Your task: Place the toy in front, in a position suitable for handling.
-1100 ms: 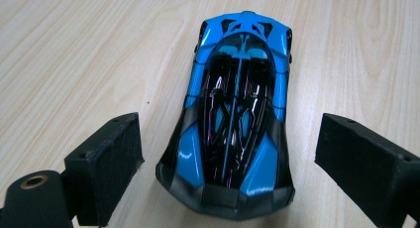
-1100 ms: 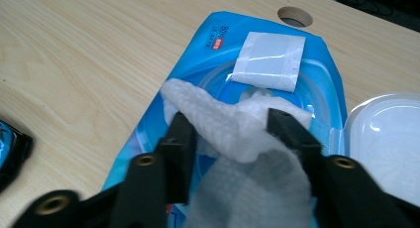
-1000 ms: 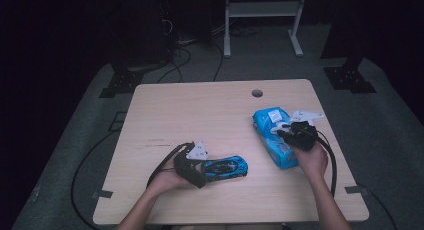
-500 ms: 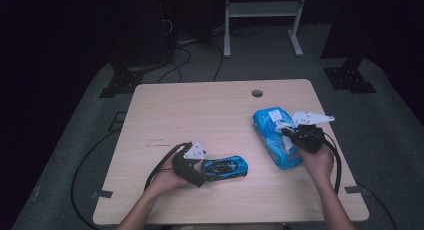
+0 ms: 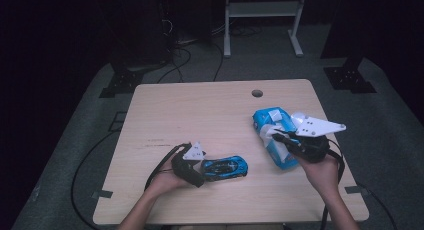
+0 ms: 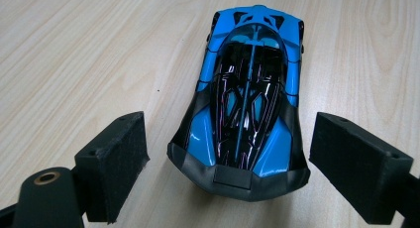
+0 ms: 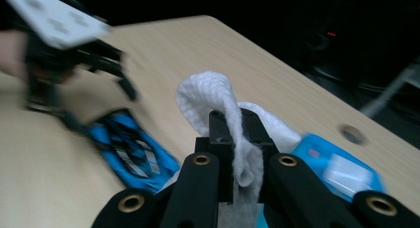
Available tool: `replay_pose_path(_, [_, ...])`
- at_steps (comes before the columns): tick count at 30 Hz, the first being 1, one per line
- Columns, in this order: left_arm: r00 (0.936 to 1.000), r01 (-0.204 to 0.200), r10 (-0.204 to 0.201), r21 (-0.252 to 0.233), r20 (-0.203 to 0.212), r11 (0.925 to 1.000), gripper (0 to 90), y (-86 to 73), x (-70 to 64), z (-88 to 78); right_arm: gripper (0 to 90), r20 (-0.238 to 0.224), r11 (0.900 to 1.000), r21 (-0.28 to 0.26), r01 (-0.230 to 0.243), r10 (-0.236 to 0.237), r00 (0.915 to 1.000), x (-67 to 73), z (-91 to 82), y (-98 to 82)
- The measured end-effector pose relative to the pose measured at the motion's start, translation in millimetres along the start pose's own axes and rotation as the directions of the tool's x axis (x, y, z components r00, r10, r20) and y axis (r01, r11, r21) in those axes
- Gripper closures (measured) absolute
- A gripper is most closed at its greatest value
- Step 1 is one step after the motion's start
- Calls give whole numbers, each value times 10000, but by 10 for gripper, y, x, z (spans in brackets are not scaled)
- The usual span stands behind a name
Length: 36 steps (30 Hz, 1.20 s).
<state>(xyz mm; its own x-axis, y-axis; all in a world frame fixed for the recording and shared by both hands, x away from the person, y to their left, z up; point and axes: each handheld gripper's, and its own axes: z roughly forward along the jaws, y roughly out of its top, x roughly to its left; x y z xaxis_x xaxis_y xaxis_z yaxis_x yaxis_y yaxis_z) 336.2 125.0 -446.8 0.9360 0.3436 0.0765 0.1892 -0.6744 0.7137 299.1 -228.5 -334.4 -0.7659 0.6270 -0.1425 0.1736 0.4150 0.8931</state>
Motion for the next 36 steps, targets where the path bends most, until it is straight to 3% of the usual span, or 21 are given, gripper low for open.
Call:
replay_pose_path(2, [10000, -45, 45, 101, 40, 9999, 143, -11, 8, 1, 857, -727, 9998, -179, 26, -39, 9973, 134, 20, 62])
replay_pose_path(4, [9998, -77, 75, 156, 167, 9998, 150, -28, 6, 8, 856, -1753, 10000, -11, 21, -22, 9845, 321, 138, 92])
replay_pose_path(5, [9998, -77, 75, 156, 167, 9998, 180, -28, 6, 8, 856, -1753, 10000, -11, 21, -22, 9845, 321, 138, 92])
replay_pose_path(6, [9996, -76, 73, 113, 289, 9999, 189, -34, -3, 10, 856, -2440, 9995, 290, -122, 189, 9696, 396, 259, 72])
replay_pose_path(7, [9996, -76, 73, 113, 289, 9999, 189, -34, -3, 10, 856, -2440, 9995, 290, -122, 189, 9696, 396, 259, 72])
replay_pose_path(9, [9994, -85, 80, 164, 347, 9998, 189, -37, -2, 15, 855, -2736, 9981, 589, -160, 315, 9613, 418, 396, 26])
replay_pose_path(11, [9990, -34, 26, 179, 440, 9998, 189, -41, 4, 32, 855, -3268, 9909, 1189, -637, 997, 9398, 361, 637, -95])
replay_pose_path(12, [9989, 15, -25, 210, 474, 9998, 189, -44, 7, 40, 854, -3363, 9878, 1372, -742, 1169, 9345, 340, 719, -142])
replay_pose_path(13, [9989, 15, -25, 210, 474, 9998, 188, -44, 7, 40, 854, -3363, 9878, 1372, -742, 1169, 9345, 340, 719, -142])
replay_pose_path(14, [9984, 35, -51, 303, 556, 9995, 188, -51, 18, 66, 851, -3476, 9777, 1872, -954, 1568, 9244, 314, 877, -223])
replay_pose_path(16, [9983, 44, -64, 344, 581, 9994, 189, -56, 22, 81, 848, -3417, 9741, 2091, -859, 1551, 9269, 313, 951, -256])
replay_pose_path(19, [9976, 109, -139, 441, 676, 9990, 194, -65, 29, 111, 804, -3347, 9596, 2752, -585, 1527, 9299, 307, 1207, -344])
replay_pose_path(23, [9975, 112, -142, 424, 692, 9990, 217, -69, 44, 109, 719, -3255, 9507, 3076, -404, 1450, 9343, 322, 1331, -366])
replay_pose_path(24, [9973, 149, -176, 385, 708, 9991, 217, -71, 47, 106, 673, -3196, 9487, 3147, -316, 1373, 9376, 332, 1351, -369])
replay_pose_path(25, [9970, 186, -213, 374, 740, 9991, 218, -75, 51, 103, 571, -3374, 9450, 3263, -240, 1402, 9308, 336, 1380, -375])
replay_pose_path(26, [9971, 181, -208, 368, 738, 9992, 218, -77, 52, 103, 524, -3440, 9417, 3358, -205, 1428, 9280, 339, 1379, -369])
replay_pose_path(32, [9973, 120, -147, 379, 721, 9992, 217, -77, 52, 100, 376, -3839, 9433, 3317, 150, 1204, 9155, 370, 1287, -290])
replay_pose_path(34, [9971, 128, -156, 374, 745, 9992, 217, -77, 51, 93, 341, -4052, 9505, 3083, 391, 940, 9094, 367, 1209, -213])
replay_pose_path(36, [9970, 116, -145, 376, 763, 9992, 217, -77, 57, 89, 335, -4090, 9615, 2715, 425, 753, 9094, 356, 1159, -164])
